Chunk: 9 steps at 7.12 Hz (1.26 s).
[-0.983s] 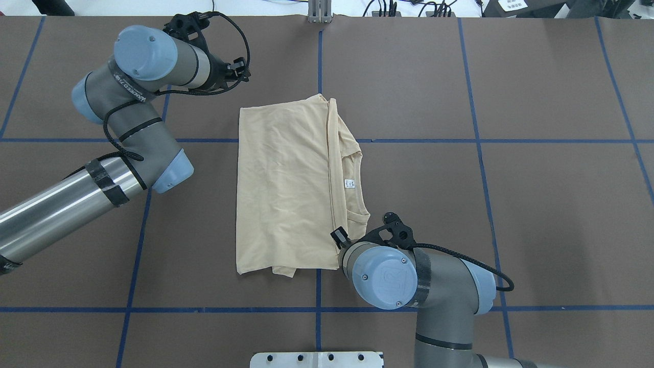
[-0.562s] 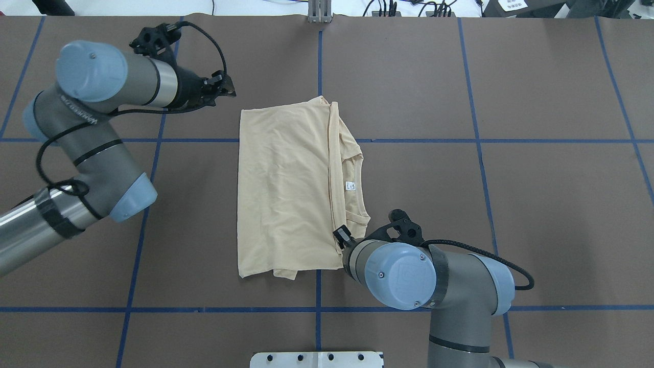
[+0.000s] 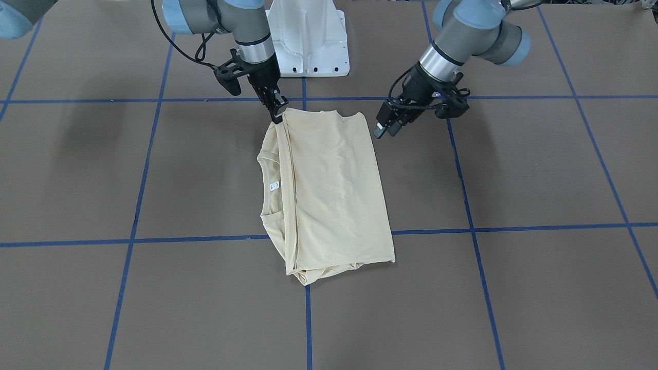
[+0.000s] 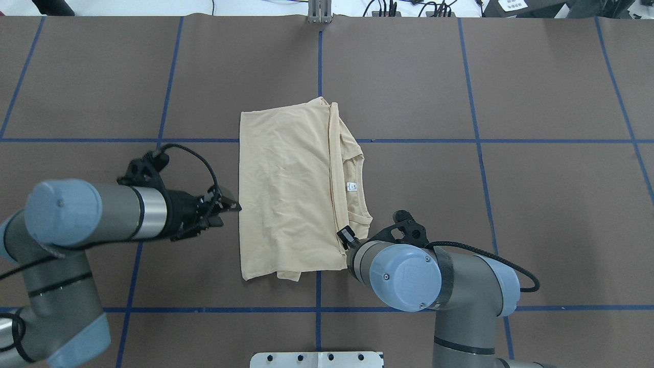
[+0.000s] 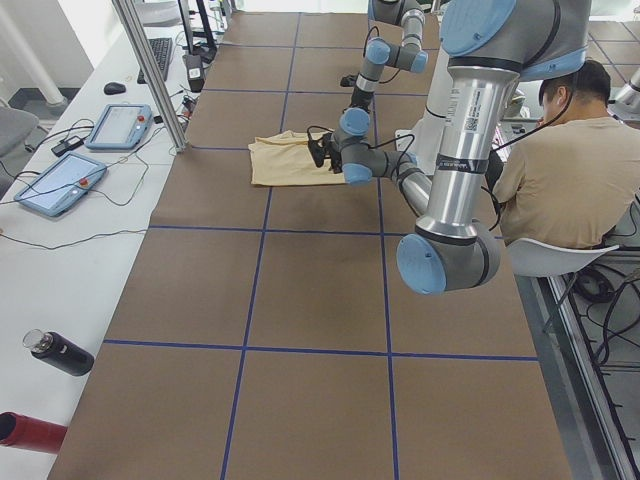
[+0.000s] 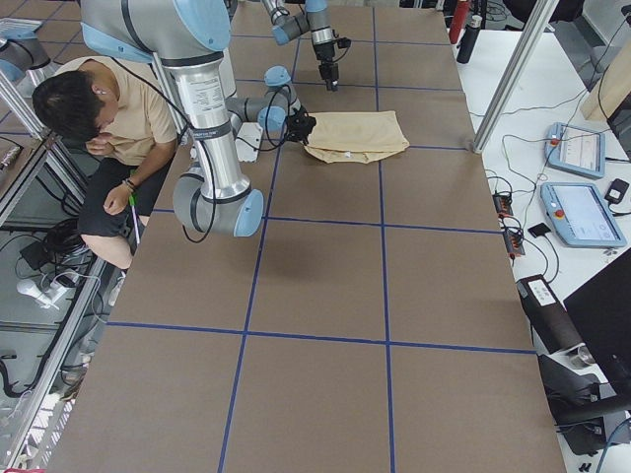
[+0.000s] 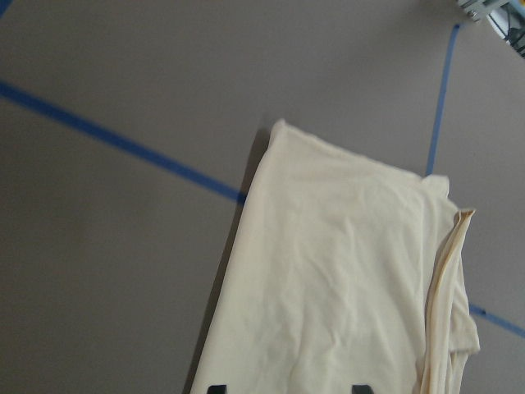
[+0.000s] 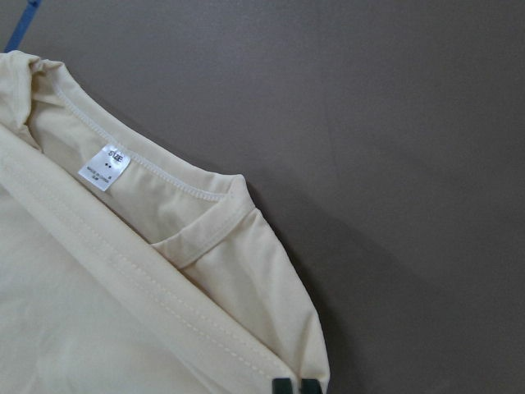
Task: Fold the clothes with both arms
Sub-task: 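Lower the left gripper to the shirt's near corner beside the right gripper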
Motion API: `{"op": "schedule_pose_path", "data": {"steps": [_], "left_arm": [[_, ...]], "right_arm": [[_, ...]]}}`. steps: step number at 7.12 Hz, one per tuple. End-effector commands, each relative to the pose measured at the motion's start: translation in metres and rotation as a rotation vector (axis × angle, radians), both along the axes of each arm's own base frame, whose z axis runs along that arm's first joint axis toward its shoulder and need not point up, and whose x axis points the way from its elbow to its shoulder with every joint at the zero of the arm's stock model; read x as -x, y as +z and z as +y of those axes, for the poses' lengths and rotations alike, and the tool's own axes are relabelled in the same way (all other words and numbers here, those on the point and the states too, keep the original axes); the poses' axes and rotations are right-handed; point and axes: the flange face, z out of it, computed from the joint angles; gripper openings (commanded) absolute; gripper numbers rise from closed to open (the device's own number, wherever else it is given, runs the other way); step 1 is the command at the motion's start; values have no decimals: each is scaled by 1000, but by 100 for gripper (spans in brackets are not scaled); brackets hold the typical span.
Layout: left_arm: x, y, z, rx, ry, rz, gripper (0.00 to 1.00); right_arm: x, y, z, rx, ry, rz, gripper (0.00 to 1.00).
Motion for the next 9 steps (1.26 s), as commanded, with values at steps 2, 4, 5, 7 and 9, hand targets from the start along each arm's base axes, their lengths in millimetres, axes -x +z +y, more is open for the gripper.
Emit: {"op": "schedule_pose_path", "data": {"steps": [2,4,5,7,9], "left_arm": [[-54,18,53,93,0,-62,53],[-66,24,52,98,4,-79,50],[-66,23,52,98,8,-76,48],[-67,23,53,99,11,-77,44],[-63,20,55,101,12,-70,44]], "right_arm": [[0,0,0,0,0,4,0],[-2,-3,0,-1,0,-4,0],[-2,-3,0,-1,0,-4,0],[-6,-7,1,-3,0,-14,0],[-6,-7,1,-2,1,-15,0]]}}
